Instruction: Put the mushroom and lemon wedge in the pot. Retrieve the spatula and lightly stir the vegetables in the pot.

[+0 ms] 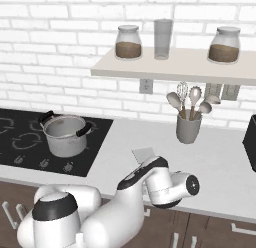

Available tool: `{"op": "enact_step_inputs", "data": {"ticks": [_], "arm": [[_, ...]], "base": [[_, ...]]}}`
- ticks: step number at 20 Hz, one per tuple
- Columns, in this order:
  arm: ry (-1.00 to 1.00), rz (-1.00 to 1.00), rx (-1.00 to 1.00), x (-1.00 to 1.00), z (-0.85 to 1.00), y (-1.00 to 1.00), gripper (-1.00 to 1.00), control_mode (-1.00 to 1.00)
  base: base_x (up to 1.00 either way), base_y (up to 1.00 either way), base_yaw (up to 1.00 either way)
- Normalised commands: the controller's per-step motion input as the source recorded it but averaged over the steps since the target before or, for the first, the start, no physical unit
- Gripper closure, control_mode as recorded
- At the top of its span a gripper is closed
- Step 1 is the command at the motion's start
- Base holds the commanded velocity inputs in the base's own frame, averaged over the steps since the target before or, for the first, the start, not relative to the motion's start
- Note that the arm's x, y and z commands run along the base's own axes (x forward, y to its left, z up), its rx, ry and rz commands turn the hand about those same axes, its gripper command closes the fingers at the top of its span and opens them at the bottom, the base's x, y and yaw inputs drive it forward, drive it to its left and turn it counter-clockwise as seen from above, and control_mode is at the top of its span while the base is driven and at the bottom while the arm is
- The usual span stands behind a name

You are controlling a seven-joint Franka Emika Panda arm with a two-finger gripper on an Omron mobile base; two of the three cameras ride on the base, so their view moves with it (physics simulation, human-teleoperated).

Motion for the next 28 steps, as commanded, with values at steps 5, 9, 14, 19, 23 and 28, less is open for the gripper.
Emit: {"op": "enact_step_inputs", "data": {"ticks": [5, 9, 14, 19, 23, 28], "arm": [[0.00, 0.00, 0.04, 0.14, -0.03, -0.01, -1.00, -1.00], [0.00, 0.00, 0.04, 0.17, -0.11, -0.04, -1.00, -1.00], [0.00, 0.00, 0.03, 0.16, -0.11, -0.13, -1.00, -1.00], [0.00, 0.00, 0.03, 0.06, -0.05, -0.12, -1.00, -1.00], [0.00, 0.00, 0.04, 0.04, -0.09, -0.07, -1.00, -1.00], [0.00, 0.00, 0.03, 0.00, -0.18, 0.00, 1.00, -1.00]], "base": [[0.00, 0.00, 0.00], [0.00, 0.00, 0.00], [0.00, 0.00, 0.00], [0.00, 0.00, 0.00], [0.00, 0.00, 0.00], [0.00, 0.00, 0.00]]}}
